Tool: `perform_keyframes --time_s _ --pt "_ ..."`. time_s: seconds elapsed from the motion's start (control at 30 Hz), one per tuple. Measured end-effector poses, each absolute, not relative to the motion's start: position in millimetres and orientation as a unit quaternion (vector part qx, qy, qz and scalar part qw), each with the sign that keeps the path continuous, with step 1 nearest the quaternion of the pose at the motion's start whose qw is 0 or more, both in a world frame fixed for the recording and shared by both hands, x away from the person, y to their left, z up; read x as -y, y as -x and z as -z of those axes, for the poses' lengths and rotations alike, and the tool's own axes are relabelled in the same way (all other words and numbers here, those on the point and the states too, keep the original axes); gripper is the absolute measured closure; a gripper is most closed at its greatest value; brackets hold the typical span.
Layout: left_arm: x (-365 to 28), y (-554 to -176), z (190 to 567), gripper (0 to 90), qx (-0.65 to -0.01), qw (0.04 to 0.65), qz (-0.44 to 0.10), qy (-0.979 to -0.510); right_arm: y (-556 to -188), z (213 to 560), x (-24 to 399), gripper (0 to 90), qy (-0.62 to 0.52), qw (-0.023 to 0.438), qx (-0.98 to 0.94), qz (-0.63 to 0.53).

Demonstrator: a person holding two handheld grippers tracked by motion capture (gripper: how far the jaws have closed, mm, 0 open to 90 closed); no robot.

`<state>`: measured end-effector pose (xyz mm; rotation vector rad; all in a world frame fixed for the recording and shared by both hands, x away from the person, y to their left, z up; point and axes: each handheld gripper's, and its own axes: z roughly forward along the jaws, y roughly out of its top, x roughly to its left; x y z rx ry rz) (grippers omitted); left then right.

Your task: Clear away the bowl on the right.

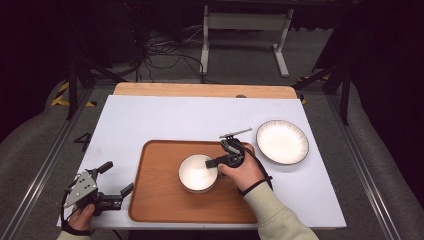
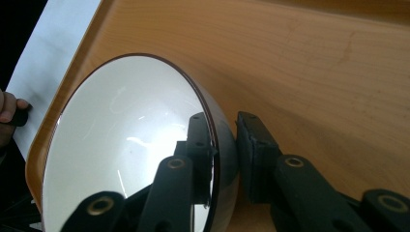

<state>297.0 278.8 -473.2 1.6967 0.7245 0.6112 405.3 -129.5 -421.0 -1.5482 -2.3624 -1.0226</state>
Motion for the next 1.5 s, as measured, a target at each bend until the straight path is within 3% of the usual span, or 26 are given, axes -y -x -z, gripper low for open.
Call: perform_keyframes --time_s 0.33,0.63,1.2,1.5 --pt "-278.9 -297.8 472.9 0.2 -0.308 0.563 -0.255 -0.724 -403.6 415.6 133.2 69.6 0.499 0.061 0.785 0.361" --pt "-279.1 -297.5 472.8 0.3 -0.307 0.562 -0.255 -0.725 -395.9 400.3 138.1 54.3 0.425 -0.013 0.796 0.432" --pt "-278.2 -298.5 473.0 0.3 -0.308 0.562 -0.252 -0.725 -371.3 389.4 155.1 45.4 0.304 -0.128 0.768 0.549" --pt "-278.4 -298.6 472.7 0.2 -0.307 0.561 -0.25 -0.727 -365.0 386.9 162.6 35.4 0.258 -0.175 0.751 0.582"
